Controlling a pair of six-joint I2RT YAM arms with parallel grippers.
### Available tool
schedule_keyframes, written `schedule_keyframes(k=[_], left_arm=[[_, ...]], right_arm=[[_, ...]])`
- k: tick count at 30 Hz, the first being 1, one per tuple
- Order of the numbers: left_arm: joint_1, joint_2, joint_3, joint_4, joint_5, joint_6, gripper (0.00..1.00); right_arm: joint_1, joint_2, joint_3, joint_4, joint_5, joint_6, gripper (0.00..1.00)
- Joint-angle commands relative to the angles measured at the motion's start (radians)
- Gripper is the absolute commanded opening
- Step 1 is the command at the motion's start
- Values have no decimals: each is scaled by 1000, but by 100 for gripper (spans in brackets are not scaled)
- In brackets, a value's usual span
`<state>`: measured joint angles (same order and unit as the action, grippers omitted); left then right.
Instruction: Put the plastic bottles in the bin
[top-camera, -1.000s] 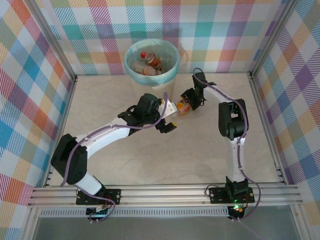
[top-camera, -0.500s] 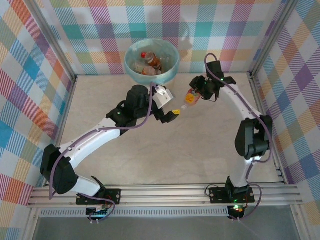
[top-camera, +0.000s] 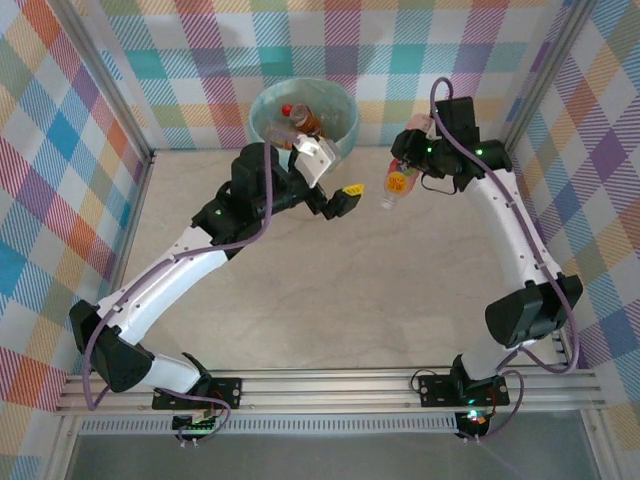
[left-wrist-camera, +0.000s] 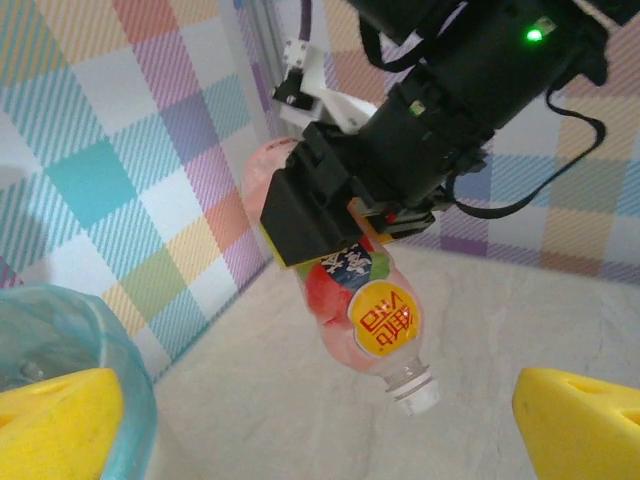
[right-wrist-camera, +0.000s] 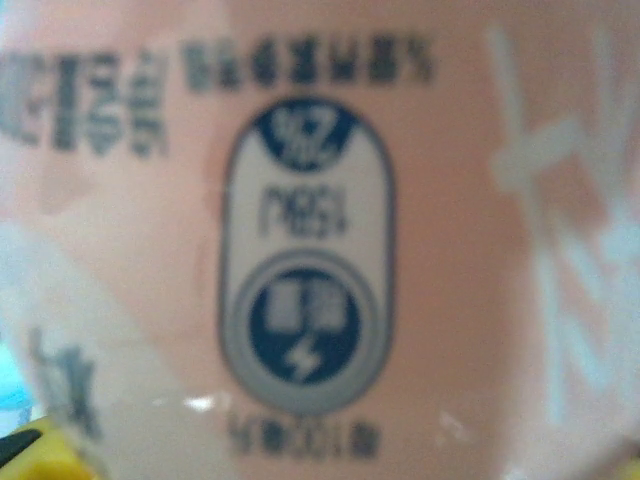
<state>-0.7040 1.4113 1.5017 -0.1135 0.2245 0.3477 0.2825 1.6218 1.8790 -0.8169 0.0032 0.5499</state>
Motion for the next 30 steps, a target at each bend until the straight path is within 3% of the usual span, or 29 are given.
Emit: schedule_keyframes(k=[1, 11, 16, 21, 30], left_arm=[[17, -12, 91, -91, -61, -67, 100], [157, 61, 366, -404, -221, -325, 100], [250, 65, 349, -434, -192, -460, 100], [311, 32, 284, -421, -180, -512, 100], [348, -29, 203, -416, -200, -529, 100]], right_arm=[[13, -9, 114, -59, -57, -36, 55], [35, 219, 497, -36, -285, 109, 56], [47, 382, 614, 70, -388, 233, 54], [56, 558, 815, 95, -432, 289, 54], [68, 673, 797, 215, -431, 360, 55]])
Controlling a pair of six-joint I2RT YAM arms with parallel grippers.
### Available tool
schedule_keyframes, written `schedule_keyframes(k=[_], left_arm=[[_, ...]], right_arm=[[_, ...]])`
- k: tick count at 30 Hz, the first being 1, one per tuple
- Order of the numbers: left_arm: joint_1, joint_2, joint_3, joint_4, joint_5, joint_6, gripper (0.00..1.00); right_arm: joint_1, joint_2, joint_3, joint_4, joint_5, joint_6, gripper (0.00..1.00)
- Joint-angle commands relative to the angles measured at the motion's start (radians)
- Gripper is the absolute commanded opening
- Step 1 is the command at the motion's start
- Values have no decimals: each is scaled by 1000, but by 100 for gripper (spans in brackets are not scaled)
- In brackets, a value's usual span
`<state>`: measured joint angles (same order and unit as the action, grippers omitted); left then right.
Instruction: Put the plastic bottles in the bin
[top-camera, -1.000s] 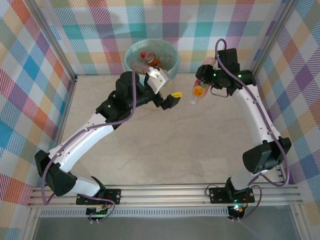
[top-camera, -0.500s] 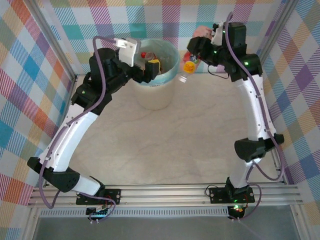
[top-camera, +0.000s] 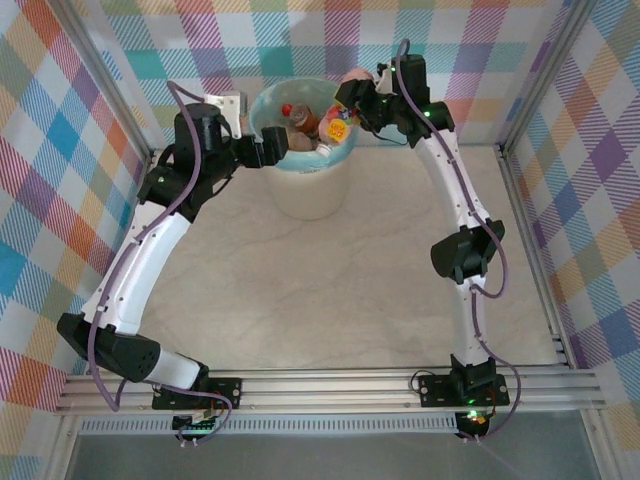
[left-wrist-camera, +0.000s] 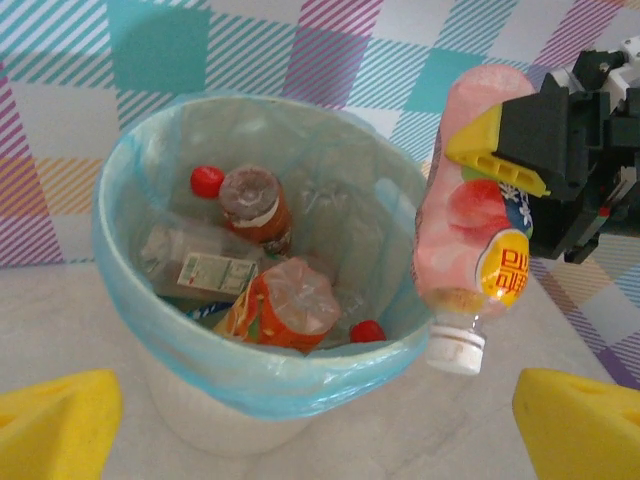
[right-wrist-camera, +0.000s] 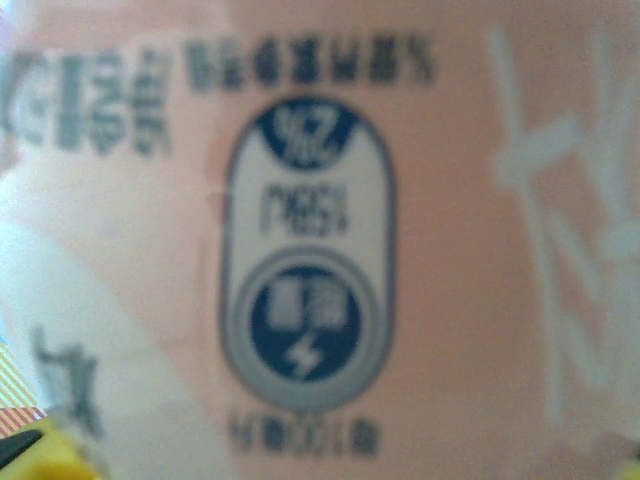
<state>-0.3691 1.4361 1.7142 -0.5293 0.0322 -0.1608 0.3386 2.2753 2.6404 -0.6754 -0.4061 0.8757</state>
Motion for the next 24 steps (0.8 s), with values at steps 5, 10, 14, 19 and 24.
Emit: schedule_keyframes(k=[5, 10, 14, 19, 24], left_arm=[[15, -67, -34, 2, -8, -35, 100], [16, -69, -41, 4, -11, -42, 100], [18, -70, -42, 9, -13, -44, 100], [18, -71, -48, 18, -18, -51, 100], [18, -59, -52, 27, -18, -54, 100]], right_arm=[[23, 49, 36, 91, -6, 34, 62], [26, 45, 36, 100, 9, 33, 73], [27, 27, 35, 96, 19, 28, 75], [26, -2, 35, 87, 35, 11, 75], [32, -20, 36, 77, 43, -12, 72]])
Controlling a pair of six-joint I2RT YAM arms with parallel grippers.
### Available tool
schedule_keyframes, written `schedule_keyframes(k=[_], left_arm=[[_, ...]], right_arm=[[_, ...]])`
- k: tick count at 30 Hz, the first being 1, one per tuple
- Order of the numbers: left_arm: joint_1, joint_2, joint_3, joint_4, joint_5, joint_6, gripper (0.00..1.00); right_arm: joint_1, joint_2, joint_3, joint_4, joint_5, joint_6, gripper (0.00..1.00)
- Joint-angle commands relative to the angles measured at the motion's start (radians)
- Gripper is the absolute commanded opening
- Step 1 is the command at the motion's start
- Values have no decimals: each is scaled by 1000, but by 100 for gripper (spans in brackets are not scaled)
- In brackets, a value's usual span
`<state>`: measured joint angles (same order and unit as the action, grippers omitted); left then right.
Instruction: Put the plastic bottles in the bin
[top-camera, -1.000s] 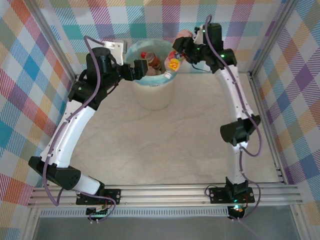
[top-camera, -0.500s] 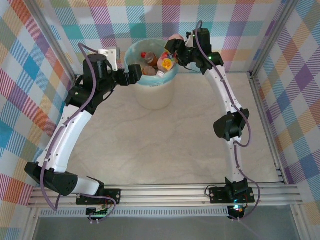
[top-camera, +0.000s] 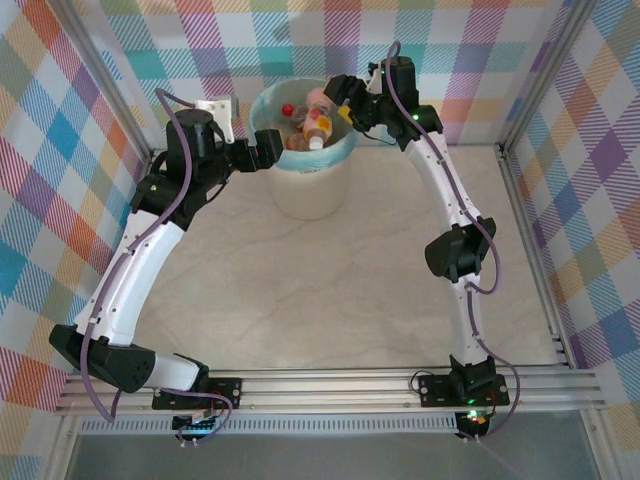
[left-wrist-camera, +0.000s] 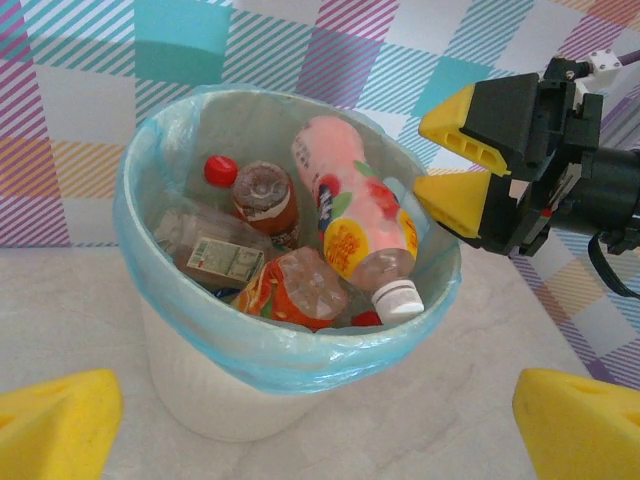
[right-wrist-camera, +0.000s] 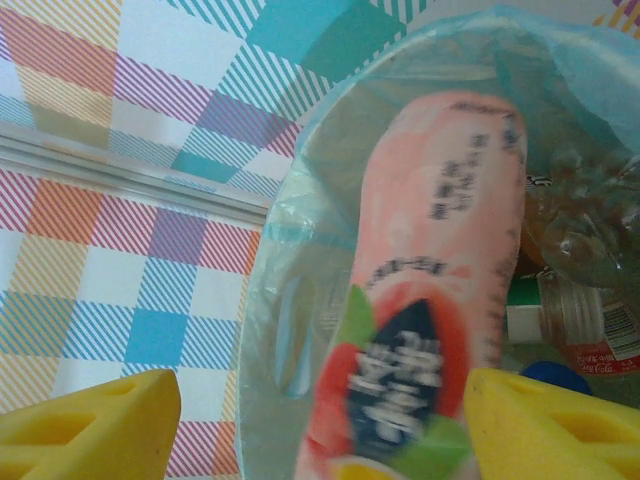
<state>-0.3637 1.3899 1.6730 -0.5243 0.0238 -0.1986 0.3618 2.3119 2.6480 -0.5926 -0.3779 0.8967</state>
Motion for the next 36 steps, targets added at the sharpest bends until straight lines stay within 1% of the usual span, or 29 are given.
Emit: schedule_keyframes(k=[1, 5, 8, 11, 14, 18, 20, 22, 24, 26, 28, 30, 31, 33, 36], left_arm=[[12, -4, -12, 24, -10, -20, 100], [14, 40, 12, 18, 16, -44, 100], [14, 60, 19, 14, 29, -56, 100], [14, 67, 19, 10, 19, -53, 100], [18, 67, 18, 12, -7, -43, 100], [35, 57, 16, 26, -52, -22, 100], [37, 38, -10, 52, -108, 16, 100], [40, 1, -85, 122, -194, 65, 100], [45, -44, -190, 219, -292, 110, 100], [57, -91, -327, 355, -394, 146, 100], [83, -135, -459, 464, -479, 154, 100], [112, -165, -571, 541, -545, 147, 100], [125, -178, -626, 574, -573, 141, 100], [147, -186, -718, 624, -611, 125, 100], [161, -163, -844, 712, -665, 118, 100]], right_arm=[[13, -58, 29, -7, 16, -43, 72], [36, -60, 30, -37, 19, -109, 67], [53, -59, 28, -89, 28, -165, 66], [60, -66, 28, -132, 31, -200, 65], [62, -94, 28, -127, 38, -226, 65], [62, -164, 30, -108, 76, -286, 66], [62, -208, 27, -122, 106, -346, 67], [62, -274, -17, -146, 162, -436, 68], [62, -363, -129, -144, 247, -538, 71], [60, -480, -312, -100, 355, -635, 74], [52, -620, -564, 2, 452, -741, 78], [42, -759, -814, 128, 549, -810, 81], [32, -828, -942, 188, 606, -829, 82], [0, -932, -1143, 264, 700, -829, 84], [-81, -1039, -1414, 331, 774, -808, 90]])
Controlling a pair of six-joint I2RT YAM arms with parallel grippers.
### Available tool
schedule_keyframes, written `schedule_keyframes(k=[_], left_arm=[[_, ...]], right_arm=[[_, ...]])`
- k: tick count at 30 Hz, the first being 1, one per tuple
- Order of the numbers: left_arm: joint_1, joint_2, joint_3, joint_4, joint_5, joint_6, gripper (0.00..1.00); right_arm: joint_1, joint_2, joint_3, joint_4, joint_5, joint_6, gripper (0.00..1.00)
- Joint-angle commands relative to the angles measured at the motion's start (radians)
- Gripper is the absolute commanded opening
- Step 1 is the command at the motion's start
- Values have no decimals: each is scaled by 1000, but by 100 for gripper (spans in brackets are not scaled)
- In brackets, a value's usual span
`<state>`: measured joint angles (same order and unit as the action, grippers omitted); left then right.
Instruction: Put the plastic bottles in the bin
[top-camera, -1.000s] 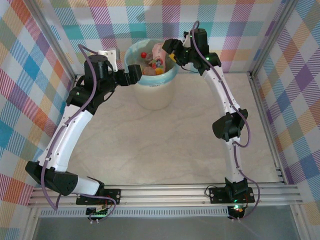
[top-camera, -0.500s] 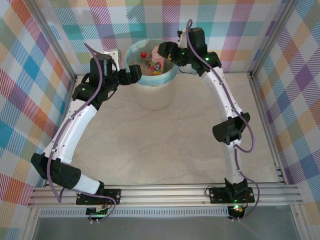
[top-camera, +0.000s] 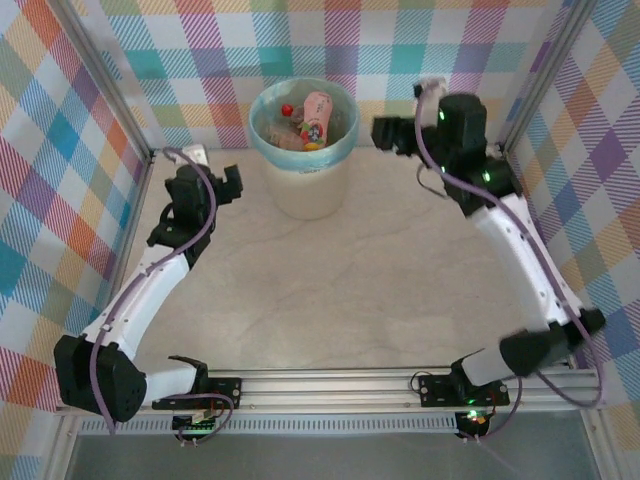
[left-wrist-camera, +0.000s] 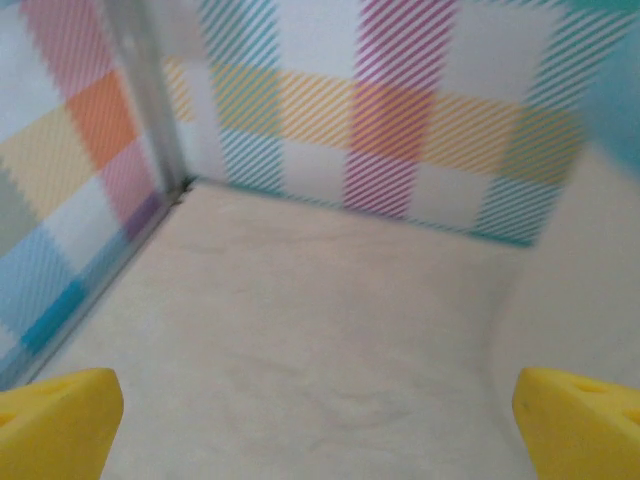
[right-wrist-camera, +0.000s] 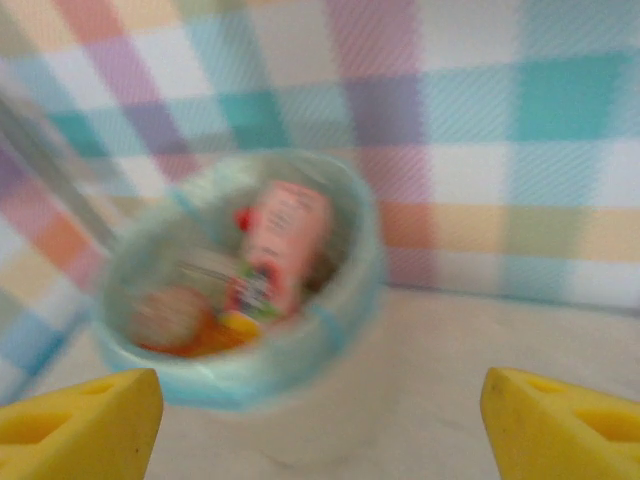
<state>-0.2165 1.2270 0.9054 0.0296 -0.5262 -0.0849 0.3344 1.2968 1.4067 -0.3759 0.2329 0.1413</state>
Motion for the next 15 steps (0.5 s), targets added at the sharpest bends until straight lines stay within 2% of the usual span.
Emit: schedule_keyframes(k=[1, 4, 7, 10, 15], left_arm=[[17, 17, -110, 181, -139, 1, 100], [20, 77, -198, 271, -184, 8, 100], [25, 115, -290, 411, -168, 31, 100], [37, 135, -352, 491, -96, 53, 100], [64, 138, -380, 522, 139, 112, 100]], right_arm=[[-84, -47, -268, 154, 163, -63, 92], [-146, -65, -494, 267, 169, -54, 96], [-161, -55, -652, 421, 146, -39, 97], [-162, -26, -744, 577, 85, -88, 97], [-171, 45, -889, 862, 56, -159, 97]])
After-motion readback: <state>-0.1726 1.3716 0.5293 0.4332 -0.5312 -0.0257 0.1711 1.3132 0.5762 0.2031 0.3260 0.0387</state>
